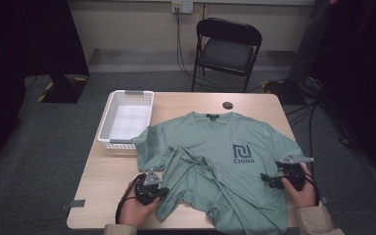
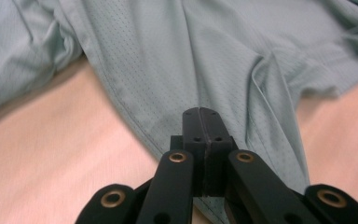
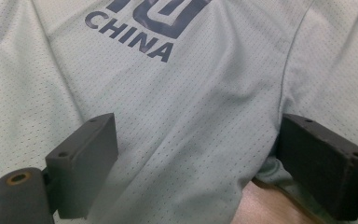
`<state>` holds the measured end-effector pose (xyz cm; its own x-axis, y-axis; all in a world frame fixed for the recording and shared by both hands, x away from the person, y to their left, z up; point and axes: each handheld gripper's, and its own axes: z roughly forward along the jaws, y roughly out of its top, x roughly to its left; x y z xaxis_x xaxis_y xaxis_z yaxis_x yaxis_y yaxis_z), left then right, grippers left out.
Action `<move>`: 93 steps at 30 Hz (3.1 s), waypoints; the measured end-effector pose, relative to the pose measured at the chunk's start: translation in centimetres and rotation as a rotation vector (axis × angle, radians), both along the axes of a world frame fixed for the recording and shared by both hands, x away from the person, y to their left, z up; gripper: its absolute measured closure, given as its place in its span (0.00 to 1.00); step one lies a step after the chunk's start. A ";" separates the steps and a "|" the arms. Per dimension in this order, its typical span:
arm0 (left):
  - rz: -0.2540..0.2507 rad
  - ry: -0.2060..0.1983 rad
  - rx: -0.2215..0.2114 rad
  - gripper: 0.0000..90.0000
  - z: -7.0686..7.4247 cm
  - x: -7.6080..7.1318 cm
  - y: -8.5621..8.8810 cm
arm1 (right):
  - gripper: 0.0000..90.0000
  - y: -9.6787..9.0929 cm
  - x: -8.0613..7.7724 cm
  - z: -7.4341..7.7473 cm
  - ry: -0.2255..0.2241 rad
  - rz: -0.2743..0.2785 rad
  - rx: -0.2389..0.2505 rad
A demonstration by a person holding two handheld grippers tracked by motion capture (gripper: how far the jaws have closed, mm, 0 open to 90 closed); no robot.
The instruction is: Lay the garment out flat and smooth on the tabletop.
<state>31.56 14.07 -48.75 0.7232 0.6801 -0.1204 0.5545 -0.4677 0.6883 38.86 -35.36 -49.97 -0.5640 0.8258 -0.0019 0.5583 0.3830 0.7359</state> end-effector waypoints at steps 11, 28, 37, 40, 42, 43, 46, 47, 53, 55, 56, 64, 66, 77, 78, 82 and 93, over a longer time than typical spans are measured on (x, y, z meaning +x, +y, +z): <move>0.032 0.007 -0.032 0.79 0.2 -2.8 2.4 | 0.13 0.0 0.0 0.0 0.000 0.000 0.000; 0.095 0.000 0.025 0.97 0.1 -0.6 0.3 | 0.13 0.0 0.0 0.0 0.000 0.000 0.001; 0.126 -0.031 -0.010 0.61 0.0 -2.0 1.5 | 0.13 0.0 0.0 0.0 0.001 -0.001 0.002; 0.151 -0.035 -0.012 0.56 -0.3 -1.1 0.8 | 0.13 0.0 0.0 0.0 0.000 0.000 0.001; 0.176 -0.059 -0.008 0.55 -0.4 -0.4 0.3 | 0.13 0.0 0.0 0.0 0.000 0.000 0.001; 0.195 -0.053 -0.019 0.59 -0.4 -0.1 0.1 | 0.13 0.0 0.0 0.0 0.000 0.000 0.001; 0.202 -0.053 0.006 0.81 -0.3 0.2 -0.1 | 0.13 0.0 0.0 0.0 0.000 0.001 0.002; 0.201 -0.038 -0.007 0.91 -0.3 0.2 0.0 | 0.13 0.0 0.0 0.0 0.000 0.001 0.003; 0.133 -0.010 0.018 0.96 0.1 -1.4 0.7 | 0.13 0.0 0.0 0.0 0.000 0.001 0.003; 0.112 0.003 0.018 0.96 0.2 -2.1 1.2 | 0.13 0.0 0.0 0.0 0.000 0.001 0.002; 0.106 0.006 0.019 0.96 0.2 -2.5 1.3 | 0.13 0.0 0.0 0.0 0.000 0.001 0.003; 0.211 -0.041 -0.050 0.66 -0.1 -0.6 0.9 | 0.13 0.0 0.0 0.0 0.000 0.001 0.002; 0.231 -0.039 -0.052 0.73 -0.2 0.3 0.6 | 0.13 0.0 0.0 0.0 0.000 0.001 0.002; 0.191 0.014 -0.037 0.96 -0.1 0.1 0.8 | 0.13 0.0 0.0 0.0 0.000 0.001 0.002; 0.186 0.019 -0.037 0.97 -0.1 -0.1 1.0 | 0.13 0.0 0.0 0.0 0.000 0.001 0.002; 0.168 0.038 -0.033 0.97 0.0 -1.6 1.7 | 0.13 0.0 0.0 0.0 0.000 0.001 0.002; 0.197 -0.003 -0.034 0.67 0.2 -3.2 3.0 | 0.13 0.0 0.0 0.0 0.000 0.001 0.002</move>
<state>28.40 17.03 -48.53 0.5771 0.8040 -0.1434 0.6307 -0.3271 0.7038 38.86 -35.37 -49.98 -0.5645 0.8254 -0.0003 0.5584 0.3821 0.7363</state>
